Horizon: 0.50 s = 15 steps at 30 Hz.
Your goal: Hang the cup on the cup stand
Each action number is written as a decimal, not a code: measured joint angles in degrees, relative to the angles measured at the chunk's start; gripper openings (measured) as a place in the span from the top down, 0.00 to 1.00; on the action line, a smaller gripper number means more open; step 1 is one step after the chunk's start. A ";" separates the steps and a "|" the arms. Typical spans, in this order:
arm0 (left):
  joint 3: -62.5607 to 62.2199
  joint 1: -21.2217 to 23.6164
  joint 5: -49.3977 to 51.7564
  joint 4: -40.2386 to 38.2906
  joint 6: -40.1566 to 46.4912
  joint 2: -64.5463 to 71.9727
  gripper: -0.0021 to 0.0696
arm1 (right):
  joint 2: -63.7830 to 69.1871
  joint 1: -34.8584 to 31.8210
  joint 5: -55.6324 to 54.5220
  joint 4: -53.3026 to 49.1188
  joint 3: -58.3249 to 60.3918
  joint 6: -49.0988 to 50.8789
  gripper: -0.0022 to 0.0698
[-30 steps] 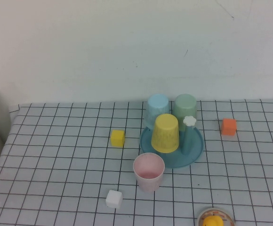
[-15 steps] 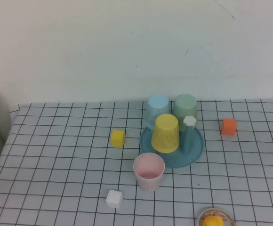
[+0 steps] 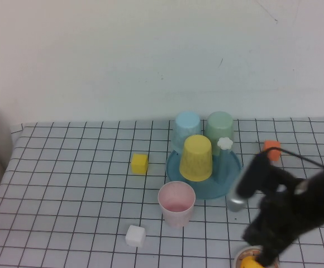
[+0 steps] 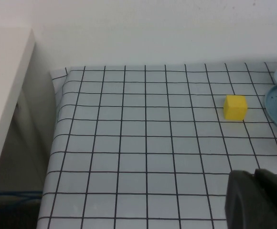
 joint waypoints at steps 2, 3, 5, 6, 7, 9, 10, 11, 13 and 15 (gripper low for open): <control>0.10 0.00 -0.33 -0.10 0.01 0.00 0.97 | 4.45 1.89 -2.46 0.70 -2.38 3.81 0.84; 0.10 0.00 -0.46 -0.10 0.01 0.00 0.97 | 6.84 2.30 -3.41 1.33 -3.98 5.96 0.78; 0.10 0.00 -0.62 -0.14 0.01 0.00 0.97 | 10.88 2.62 -4.92 2.33 -7.54 9.96 0.64; 0.10 0.00 -0.62 -0.14 0.01 0.00 0.97 | 12.96 2.62 -5.65 2.79 -9.37 12.36 0.56; 0.10 0.00 -0.72 -0.14 0.01 0.00 0.97 | 14.90 2.62 -6.58 2.94 -11.13 14.93 0.49; 0.10 0.00 -0.87 -0.24 0.01 0.00 0.97 | 18.51 2.62 -8.33 3.53 -14.10 19.96 0.39; 0.10 0.00 -0.87 -0.24 0.01 0.00 0.97 | 20.23 2.62 -9.11 4.24 -15.71 22.07 0.36; 0.10 0.00 -0.96 -0.24 0.01 0.00 0.97 | 21.59 2.62 -9.50 4.99 -16.96 23.34 0.35; 0.10 0.00 -0.96 -0.24 0.01 0.00 0.97 | 24.83 2.62 -9.86 7.64 -20.01 25.05 0.32; 0.10 0.00 -0.96 -0.24 0.01 0.00 0.97 | 27.57 2.62 -9.95 10.60 -22.75 25.77 0.32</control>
